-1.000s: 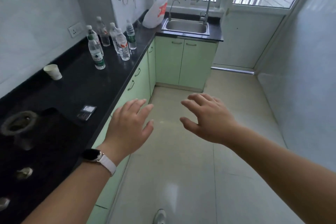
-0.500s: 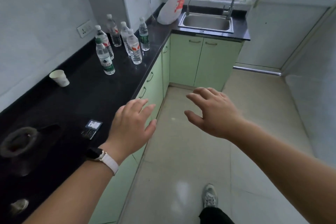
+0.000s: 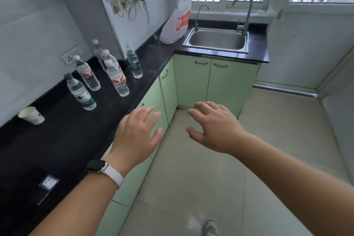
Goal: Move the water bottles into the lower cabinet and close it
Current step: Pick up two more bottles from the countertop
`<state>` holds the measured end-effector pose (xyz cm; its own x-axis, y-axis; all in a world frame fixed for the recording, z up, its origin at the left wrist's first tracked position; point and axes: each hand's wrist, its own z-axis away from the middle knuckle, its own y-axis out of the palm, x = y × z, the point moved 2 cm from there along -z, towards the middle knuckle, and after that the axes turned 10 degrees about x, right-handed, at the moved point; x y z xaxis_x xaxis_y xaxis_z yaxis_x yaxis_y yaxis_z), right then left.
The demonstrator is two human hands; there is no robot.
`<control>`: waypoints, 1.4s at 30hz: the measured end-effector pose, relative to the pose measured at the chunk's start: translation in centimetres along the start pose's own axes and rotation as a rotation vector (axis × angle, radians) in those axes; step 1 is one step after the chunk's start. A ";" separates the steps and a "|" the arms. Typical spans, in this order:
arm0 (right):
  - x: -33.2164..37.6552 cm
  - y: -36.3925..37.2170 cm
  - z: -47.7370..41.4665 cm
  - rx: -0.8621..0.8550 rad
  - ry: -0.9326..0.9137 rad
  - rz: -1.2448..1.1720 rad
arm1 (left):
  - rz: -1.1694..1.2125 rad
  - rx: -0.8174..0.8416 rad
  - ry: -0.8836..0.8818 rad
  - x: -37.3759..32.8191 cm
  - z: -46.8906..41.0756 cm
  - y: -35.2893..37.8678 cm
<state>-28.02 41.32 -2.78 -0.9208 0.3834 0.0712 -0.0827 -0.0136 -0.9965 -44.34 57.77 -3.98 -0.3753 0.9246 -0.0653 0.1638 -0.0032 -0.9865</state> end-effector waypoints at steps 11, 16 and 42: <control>-5.9 -0.8 -9.9 0.035 -0.104 -0.043 | -0.053 -0.015 -0.092 2.5 -8.2 0.6; -6.9 -0.4 -16.0 0.025 -0.121 -0.019 | -0.049 -0.010 -0.080 5.5 -13.2 2.9; -2.9 0.2 -53.0 -0.083 -0.433 -0.055 | -0.108 -0.077 -0.611 31.2 -28.5 6.9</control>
<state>-5.16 89.14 -5.51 -0.9921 -0.0405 0.1185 -0.1213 0.0769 -0.9896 -28.89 97.44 -8.51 -0.8437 0.5332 -0.0618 0.1519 0.1268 -0.9802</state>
